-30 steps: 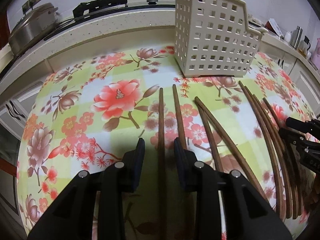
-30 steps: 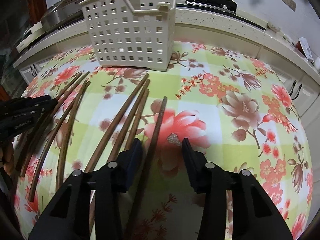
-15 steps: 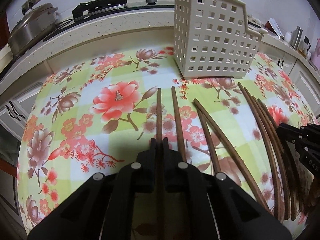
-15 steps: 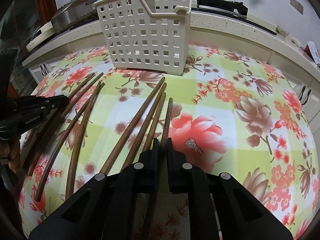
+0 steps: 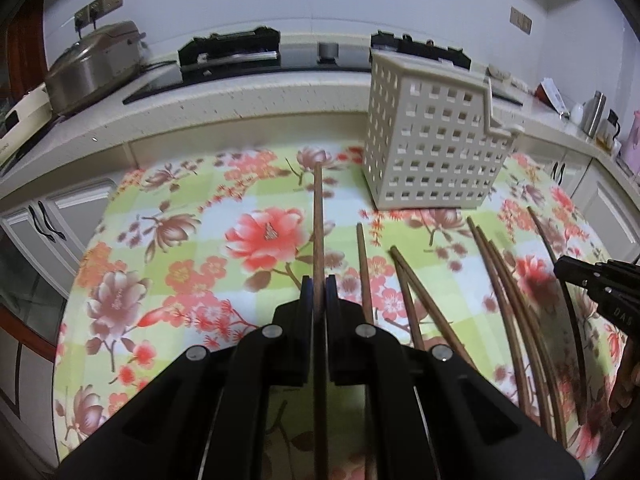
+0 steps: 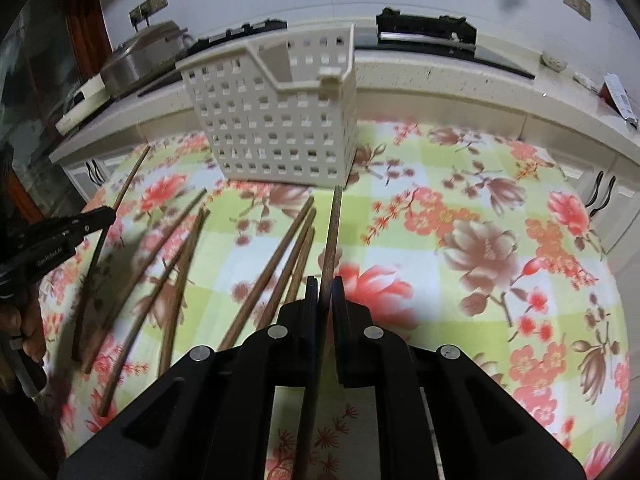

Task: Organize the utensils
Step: 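Lift the brown chopstick upright with the right gripper toward the caddy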

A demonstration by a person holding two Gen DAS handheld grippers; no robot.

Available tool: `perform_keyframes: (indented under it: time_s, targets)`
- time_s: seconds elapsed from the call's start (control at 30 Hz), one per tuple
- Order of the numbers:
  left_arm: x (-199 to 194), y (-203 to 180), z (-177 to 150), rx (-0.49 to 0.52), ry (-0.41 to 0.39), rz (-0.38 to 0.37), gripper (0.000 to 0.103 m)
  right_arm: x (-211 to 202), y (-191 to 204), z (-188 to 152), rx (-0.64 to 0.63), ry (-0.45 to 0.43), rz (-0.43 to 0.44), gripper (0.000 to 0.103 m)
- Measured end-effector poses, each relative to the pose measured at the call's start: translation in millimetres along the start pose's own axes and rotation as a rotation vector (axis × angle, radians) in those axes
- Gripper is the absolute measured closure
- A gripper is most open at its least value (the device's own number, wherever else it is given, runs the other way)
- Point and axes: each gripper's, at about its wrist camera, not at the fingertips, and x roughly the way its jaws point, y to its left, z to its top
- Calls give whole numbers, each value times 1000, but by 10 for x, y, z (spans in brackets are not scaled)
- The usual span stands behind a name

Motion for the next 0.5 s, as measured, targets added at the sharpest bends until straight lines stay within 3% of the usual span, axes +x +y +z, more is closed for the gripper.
perform_keyframes:
  time_s: [0.33,0.5]
  targets:
    - [-377,29,58,-17,-82,2,97,-423,18,136,-12,-88,5,94]
    - [-411,33,17,-19,-79,7,97,-354,-37,60,0,-36,-13,94]
